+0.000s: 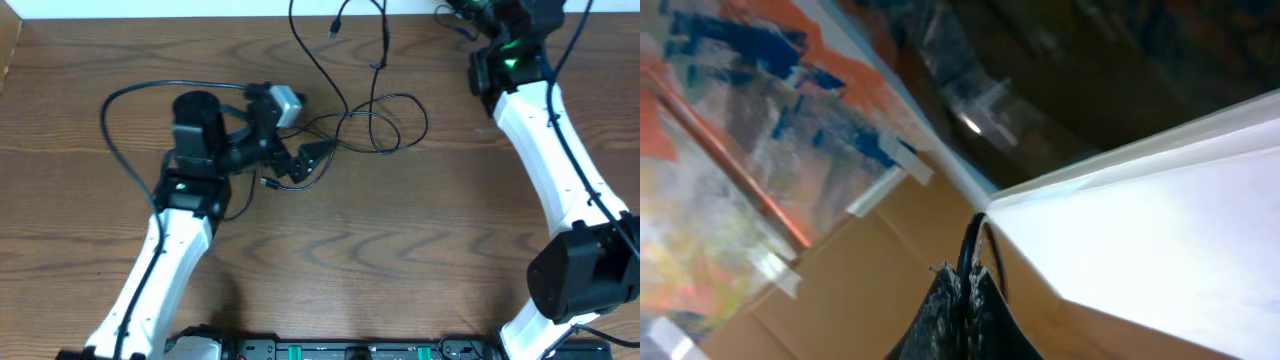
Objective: Untangle cables
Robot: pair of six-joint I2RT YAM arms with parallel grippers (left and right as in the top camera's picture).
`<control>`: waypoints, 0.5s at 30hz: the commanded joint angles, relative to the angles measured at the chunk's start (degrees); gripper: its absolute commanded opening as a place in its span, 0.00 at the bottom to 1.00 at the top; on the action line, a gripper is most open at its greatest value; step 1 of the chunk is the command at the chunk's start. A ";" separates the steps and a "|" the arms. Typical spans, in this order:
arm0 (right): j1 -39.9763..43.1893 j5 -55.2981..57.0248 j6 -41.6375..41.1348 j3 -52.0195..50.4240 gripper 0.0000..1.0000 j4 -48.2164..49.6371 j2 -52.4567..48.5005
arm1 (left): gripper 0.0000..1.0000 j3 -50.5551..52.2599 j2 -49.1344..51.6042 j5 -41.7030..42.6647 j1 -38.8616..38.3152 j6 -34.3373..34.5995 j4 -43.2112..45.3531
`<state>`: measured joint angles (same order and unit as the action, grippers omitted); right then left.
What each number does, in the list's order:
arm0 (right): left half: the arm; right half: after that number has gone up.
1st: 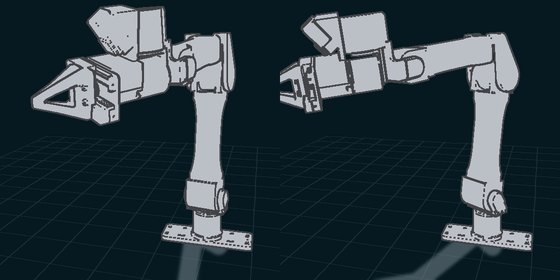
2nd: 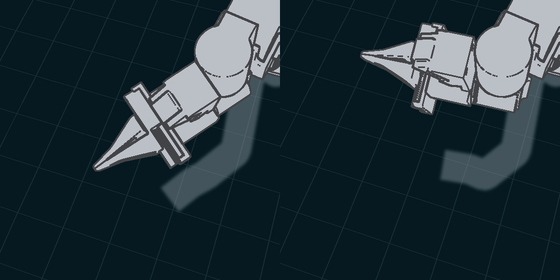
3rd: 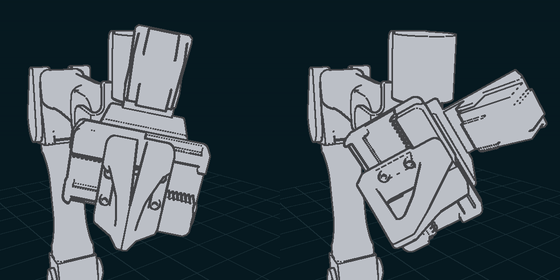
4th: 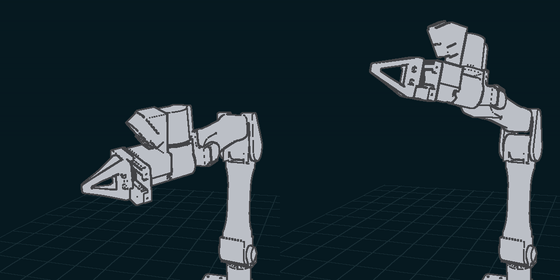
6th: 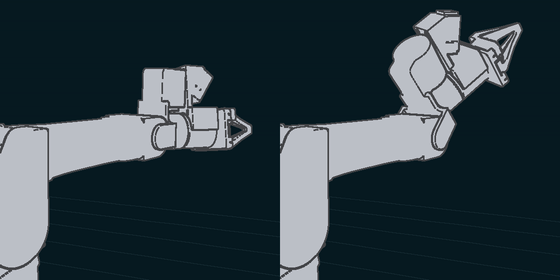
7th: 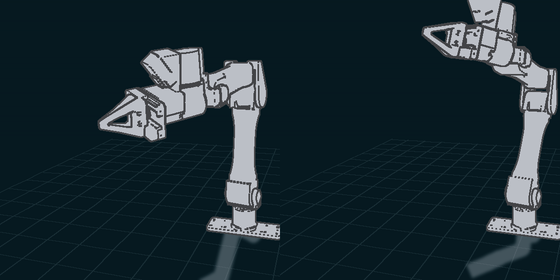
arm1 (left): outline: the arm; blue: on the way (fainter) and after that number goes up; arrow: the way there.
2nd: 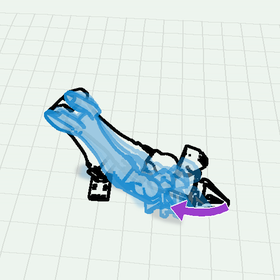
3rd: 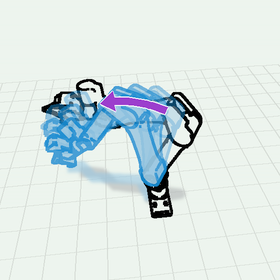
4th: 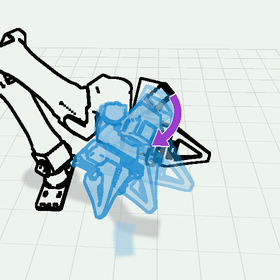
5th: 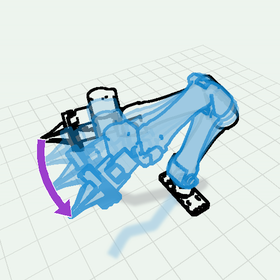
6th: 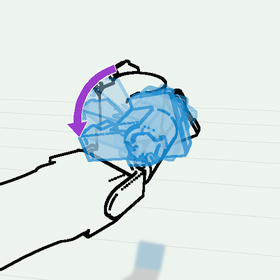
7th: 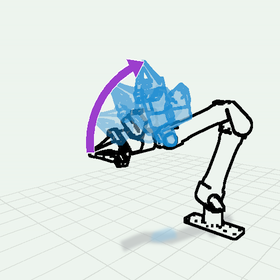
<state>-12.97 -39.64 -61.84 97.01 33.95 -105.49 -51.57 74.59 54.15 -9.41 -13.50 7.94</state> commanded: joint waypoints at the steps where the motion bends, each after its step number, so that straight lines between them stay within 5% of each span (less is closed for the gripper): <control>1: -3.04 2.93 -5.05 0.63 0.01 2.47 0.22 | 0.98 -0.76 2.86 1.66 -3.06 -0.87 5.11; 15: -8.50 5.66 -13.44 0.63 0.01 10.91 0.22 | 0.98 -0.76 12.94 -11.82 -9.22 -0.83 19.87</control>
<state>-21.34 -36.12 -71.55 97.01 44.07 -105.51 -51.57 86.11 44.80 -18.52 -13.78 26.04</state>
